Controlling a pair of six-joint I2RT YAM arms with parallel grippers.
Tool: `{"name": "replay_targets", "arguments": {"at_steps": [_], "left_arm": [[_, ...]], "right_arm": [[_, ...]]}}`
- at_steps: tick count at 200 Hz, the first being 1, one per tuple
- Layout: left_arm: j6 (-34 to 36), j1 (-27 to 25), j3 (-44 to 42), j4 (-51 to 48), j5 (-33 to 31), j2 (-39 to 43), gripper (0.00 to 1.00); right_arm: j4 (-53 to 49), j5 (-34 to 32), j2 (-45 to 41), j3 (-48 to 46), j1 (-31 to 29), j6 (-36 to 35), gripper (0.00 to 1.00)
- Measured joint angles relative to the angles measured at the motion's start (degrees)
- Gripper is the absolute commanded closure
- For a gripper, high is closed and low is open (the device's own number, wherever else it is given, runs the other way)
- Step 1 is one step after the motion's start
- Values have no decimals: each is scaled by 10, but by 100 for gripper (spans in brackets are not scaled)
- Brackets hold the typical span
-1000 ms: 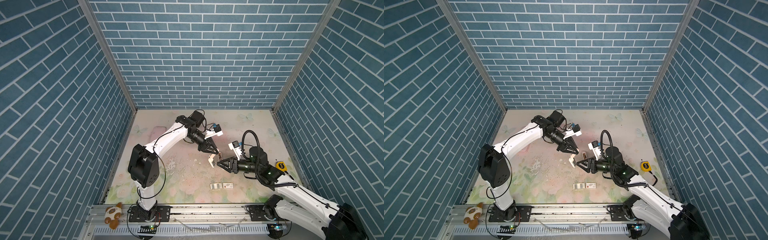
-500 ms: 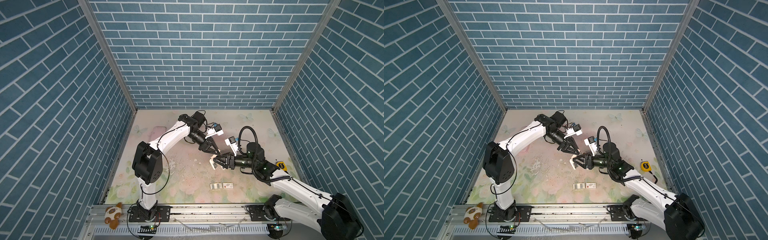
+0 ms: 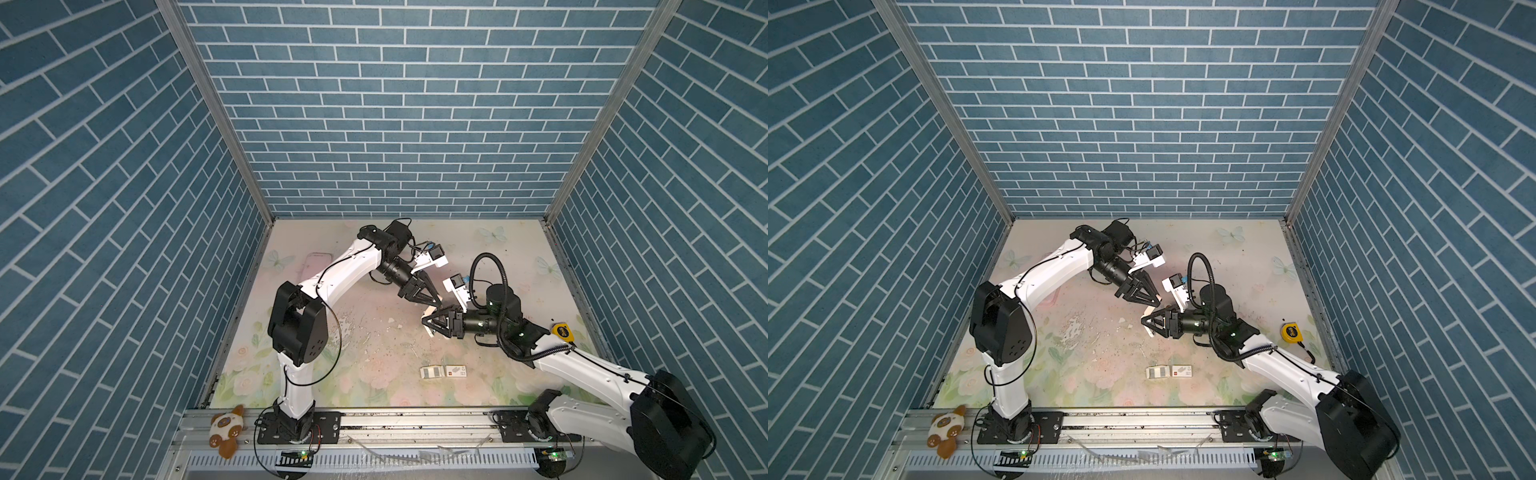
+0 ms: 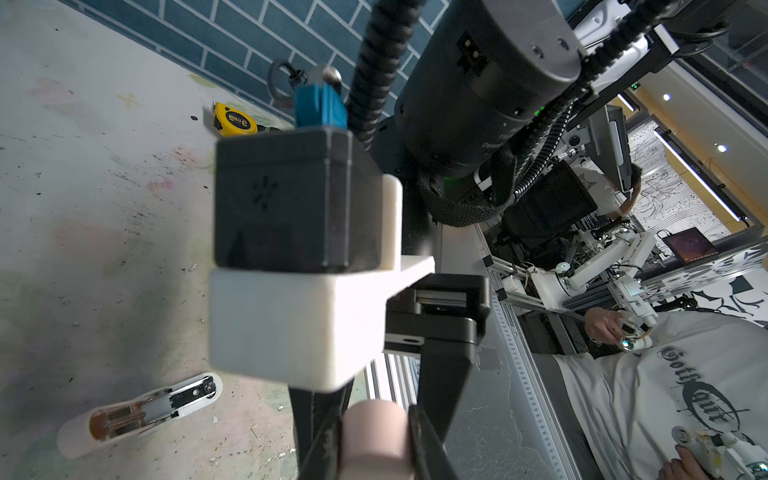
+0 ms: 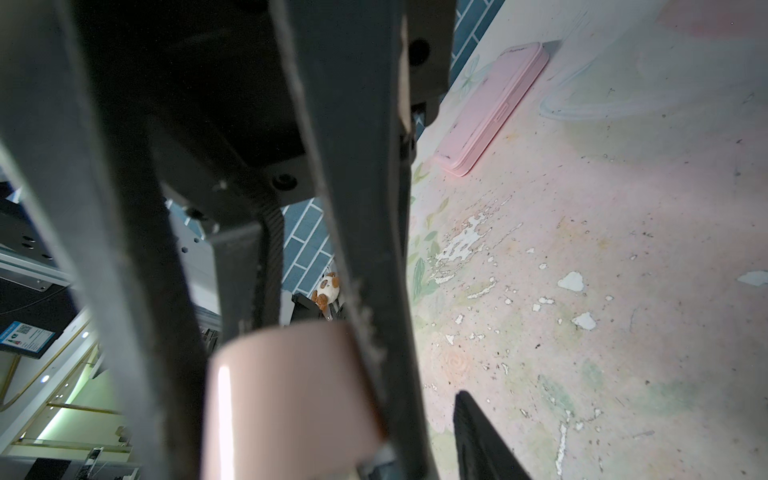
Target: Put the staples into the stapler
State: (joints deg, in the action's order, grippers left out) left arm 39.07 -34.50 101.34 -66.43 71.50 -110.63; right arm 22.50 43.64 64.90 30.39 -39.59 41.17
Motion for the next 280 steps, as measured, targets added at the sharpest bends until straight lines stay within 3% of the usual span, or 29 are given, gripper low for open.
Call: {"name": "replay_targets", "arguments": {"at_steps": [75,119,160,177,219,280], "left_arm": [[-1,2,0,-8,7,0,84],[-5,1,-13,5,7,1,60],[-23,0,-39,34,-19,24,44],[-24,2,-44,43,-35,39,29],[-25,30,-46,46,-76,75,27],[-112,165,-109,138,-196,141,25]], "right_arm": [[39,12,13,0,-5,-7,80],[36,6,14,0,-6,-4,83],[12,-13,13,1,-5,-1,83],[-10,-21,12,9,-5,-4,83],[-66,-38,11,24,-5,-11,82],[-235,-95,41,116,-4,-63,82]]}}
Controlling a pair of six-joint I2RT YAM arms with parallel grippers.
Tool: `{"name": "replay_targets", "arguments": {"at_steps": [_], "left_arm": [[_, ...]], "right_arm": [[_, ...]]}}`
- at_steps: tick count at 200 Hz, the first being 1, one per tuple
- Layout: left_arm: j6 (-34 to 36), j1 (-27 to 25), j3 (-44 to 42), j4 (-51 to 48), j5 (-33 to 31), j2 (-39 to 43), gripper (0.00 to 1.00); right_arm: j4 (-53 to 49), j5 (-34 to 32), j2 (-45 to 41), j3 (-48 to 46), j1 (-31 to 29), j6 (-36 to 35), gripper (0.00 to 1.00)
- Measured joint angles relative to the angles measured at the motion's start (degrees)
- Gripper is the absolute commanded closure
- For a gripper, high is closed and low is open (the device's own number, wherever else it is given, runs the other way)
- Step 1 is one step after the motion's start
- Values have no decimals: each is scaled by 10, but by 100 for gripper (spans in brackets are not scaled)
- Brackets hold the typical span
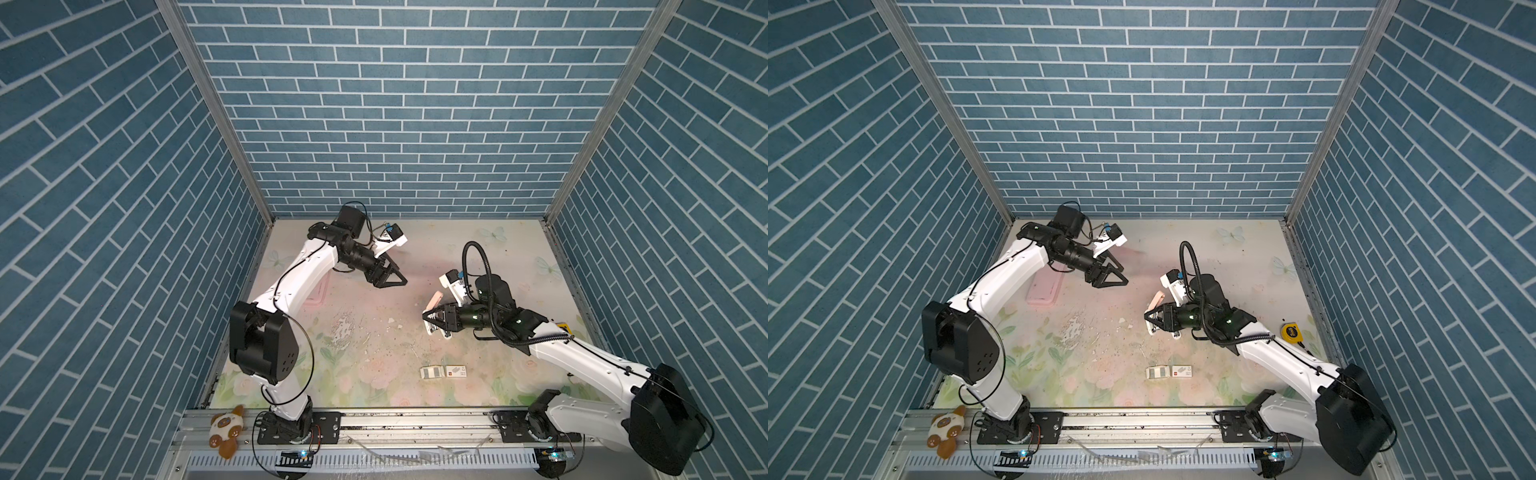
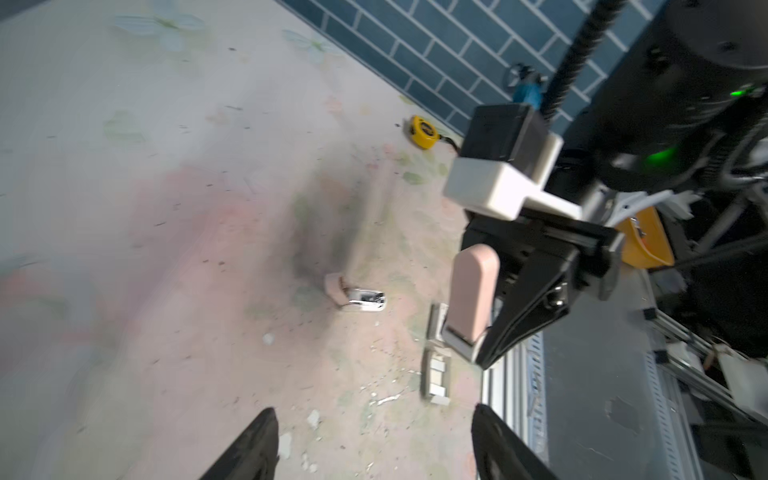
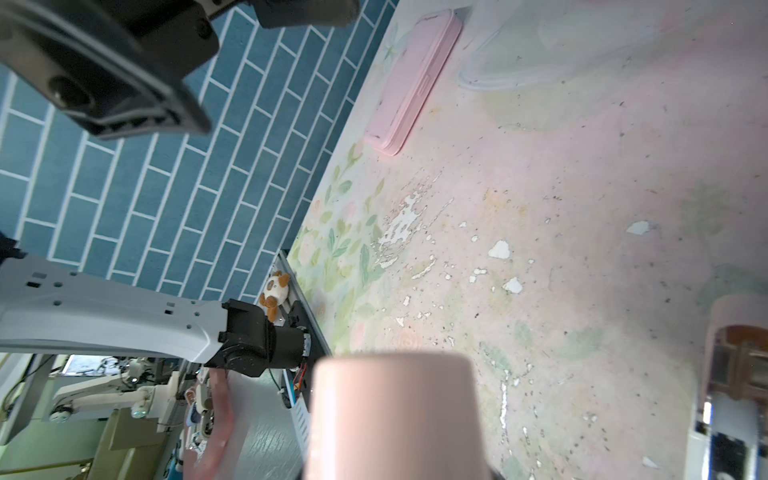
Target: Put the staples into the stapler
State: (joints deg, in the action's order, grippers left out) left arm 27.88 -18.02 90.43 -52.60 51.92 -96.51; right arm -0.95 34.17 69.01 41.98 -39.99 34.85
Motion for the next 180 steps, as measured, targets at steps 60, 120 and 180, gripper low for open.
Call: {"name": "replay_targets", "arguments": {"at_steps": [60,120,180], "left_arm": [[-66,64,-50,86,-88,76,25],[-84,69,-88,122,-123,82,25],[-91,69,-94,141,-125,82,25]], "right_arm": [[-112,-85,108,90,-44,-57,82],[-149,-219,213,145,-126,-68,80],[-150,-315,299,185,-163,-61,77]]}}
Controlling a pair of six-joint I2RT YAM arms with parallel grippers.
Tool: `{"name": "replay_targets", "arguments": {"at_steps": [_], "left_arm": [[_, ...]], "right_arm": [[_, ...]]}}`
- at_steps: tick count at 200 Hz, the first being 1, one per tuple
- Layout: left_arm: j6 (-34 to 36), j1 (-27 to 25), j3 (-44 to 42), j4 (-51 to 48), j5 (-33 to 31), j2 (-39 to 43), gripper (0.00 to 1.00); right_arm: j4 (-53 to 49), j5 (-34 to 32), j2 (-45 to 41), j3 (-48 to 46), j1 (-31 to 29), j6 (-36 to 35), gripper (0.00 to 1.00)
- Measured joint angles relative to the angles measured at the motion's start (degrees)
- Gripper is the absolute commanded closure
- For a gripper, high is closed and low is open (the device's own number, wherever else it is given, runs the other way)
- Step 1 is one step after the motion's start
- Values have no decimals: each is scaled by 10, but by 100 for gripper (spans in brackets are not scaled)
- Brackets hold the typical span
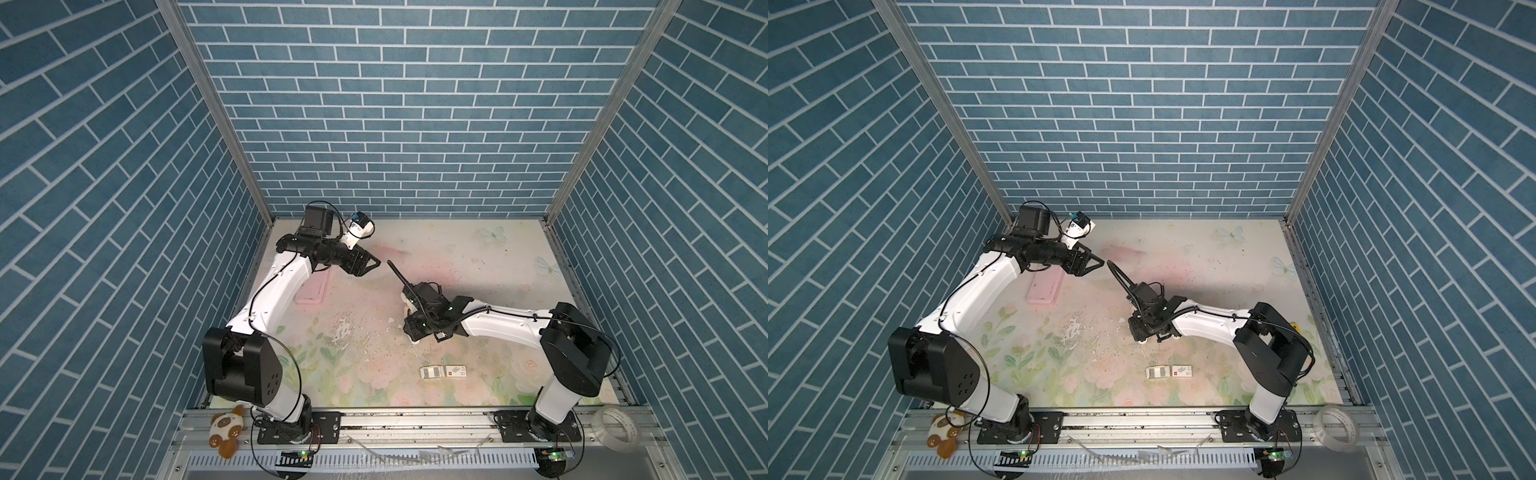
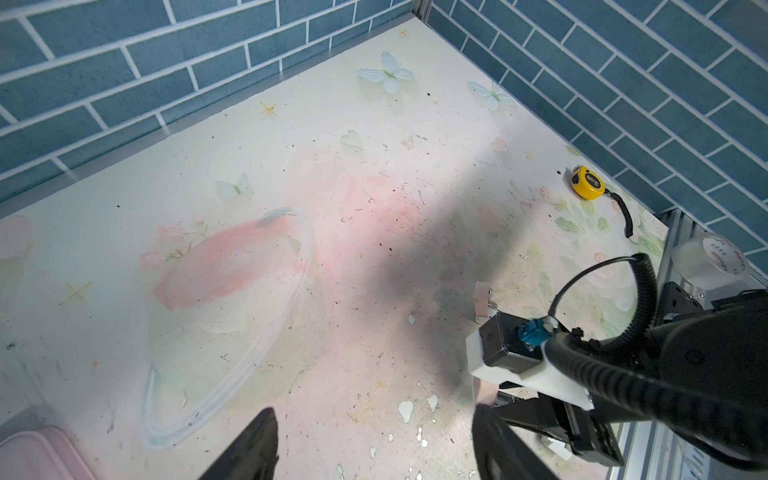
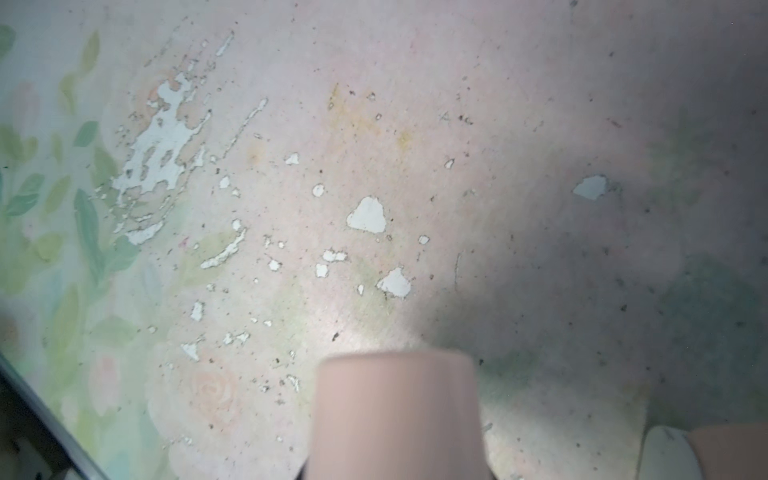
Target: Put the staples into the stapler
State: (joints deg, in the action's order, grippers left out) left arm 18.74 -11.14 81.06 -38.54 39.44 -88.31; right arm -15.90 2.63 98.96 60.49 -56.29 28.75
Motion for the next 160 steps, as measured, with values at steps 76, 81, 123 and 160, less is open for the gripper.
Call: {"name": "replay_targets", "arguments": {"at_steps": [76,81,123,160], "left_arm": [[2,0,-20,3,-9,0,25],[2,0,-20,3,-9,0,25],[1,0,-34,17,-11,3,25],[-3,0,-48,32,-15,17,25]], "right_arm": [[-14,-56,63,53,-19,12,71],[-16,-57,65,54,-19,12,71],[-28,-65,82,63,-22,15,67],[-31,-70,86,63,-27,15,63]]}}
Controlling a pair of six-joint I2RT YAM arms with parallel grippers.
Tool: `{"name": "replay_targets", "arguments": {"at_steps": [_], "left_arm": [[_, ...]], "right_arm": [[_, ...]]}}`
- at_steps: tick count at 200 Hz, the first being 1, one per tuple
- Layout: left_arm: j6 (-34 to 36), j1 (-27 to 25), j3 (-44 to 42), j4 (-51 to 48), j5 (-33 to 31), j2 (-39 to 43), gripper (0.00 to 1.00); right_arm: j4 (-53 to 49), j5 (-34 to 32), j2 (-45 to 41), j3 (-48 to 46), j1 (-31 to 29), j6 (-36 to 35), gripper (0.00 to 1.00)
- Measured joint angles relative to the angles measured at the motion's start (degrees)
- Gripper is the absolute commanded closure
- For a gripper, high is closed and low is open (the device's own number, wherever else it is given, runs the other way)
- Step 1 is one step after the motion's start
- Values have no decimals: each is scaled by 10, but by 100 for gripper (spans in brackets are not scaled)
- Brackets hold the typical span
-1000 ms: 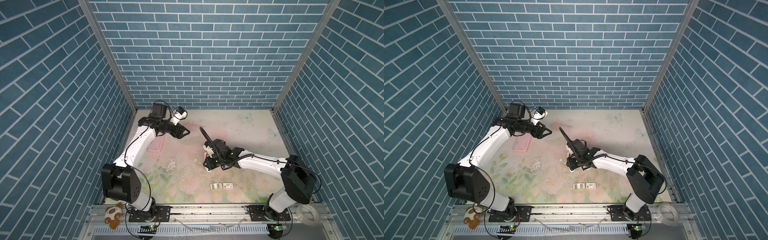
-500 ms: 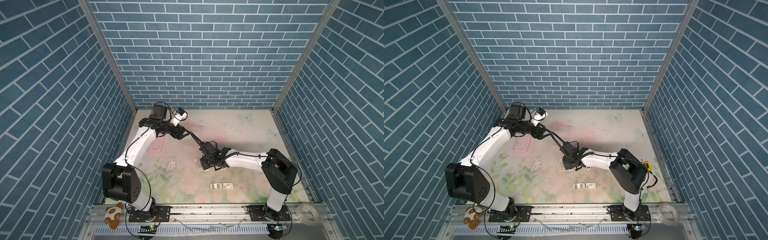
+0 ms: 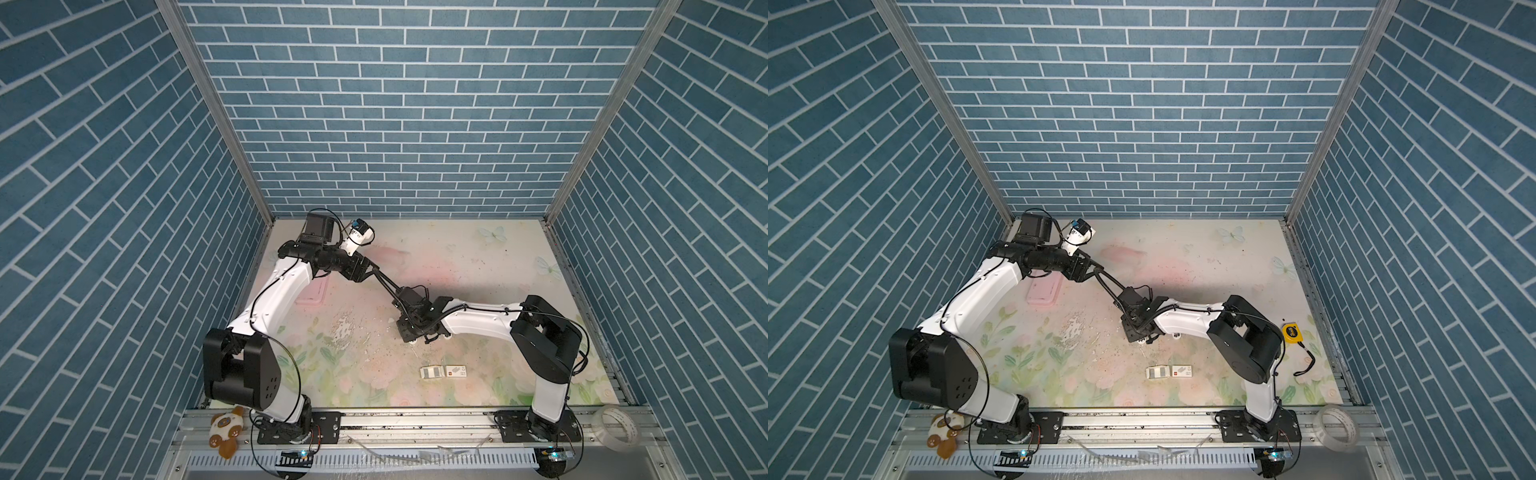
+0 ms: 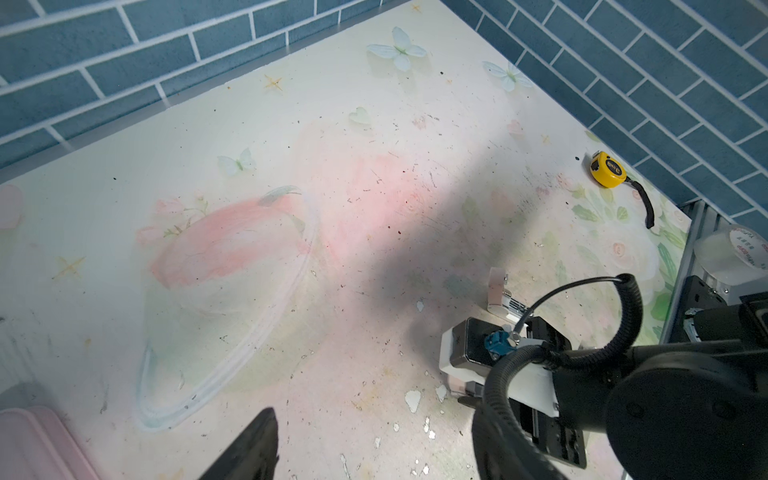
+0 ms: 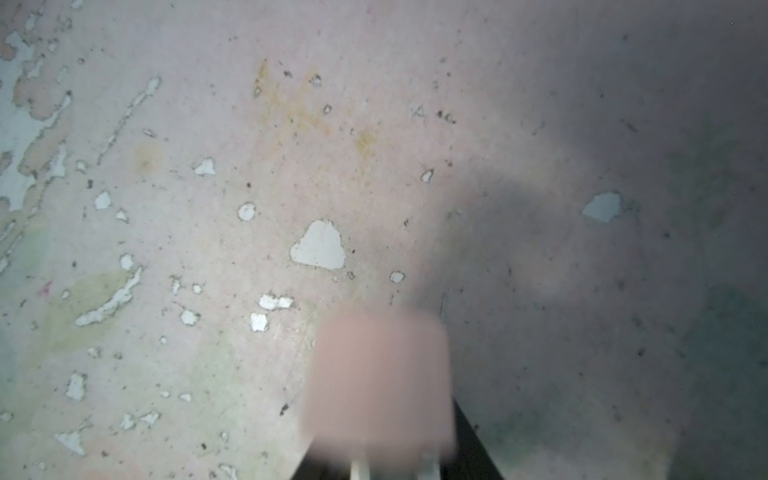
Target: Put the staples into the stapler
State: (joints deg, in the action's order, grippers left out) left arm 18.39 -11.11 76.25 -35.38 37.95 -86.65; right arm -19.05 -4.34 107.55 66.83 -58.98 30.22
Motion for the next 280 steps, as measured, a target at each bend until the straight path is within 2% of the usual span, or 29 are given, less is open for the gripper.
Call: {"name": "replay_targets", "arguments": {"at_steps": [86,143,171,201,249,280], "left_arm": [[-3,0,0,7,-5,5,22],[-20,0,-5,15,-45,18,19],[-24,0,-7,19,-58,33,18],[-19,0,-7,21,-45,35,18],[-6,-1,-7,21,-13,24,18],[-5,-3,-7,21,-1,7,18]], "right_arm": [[-17,-14,-11,-2,-9,0,57],[-35,-19,-107,-41,-22,5,58],[-44,-19,-151,-68,-31,16,62],[-67,-14,-219,-118,-39,48,72],[-91,2,-341,-200,-56,120,72],[-94,5,-355,-219,-71,162,74]]}}
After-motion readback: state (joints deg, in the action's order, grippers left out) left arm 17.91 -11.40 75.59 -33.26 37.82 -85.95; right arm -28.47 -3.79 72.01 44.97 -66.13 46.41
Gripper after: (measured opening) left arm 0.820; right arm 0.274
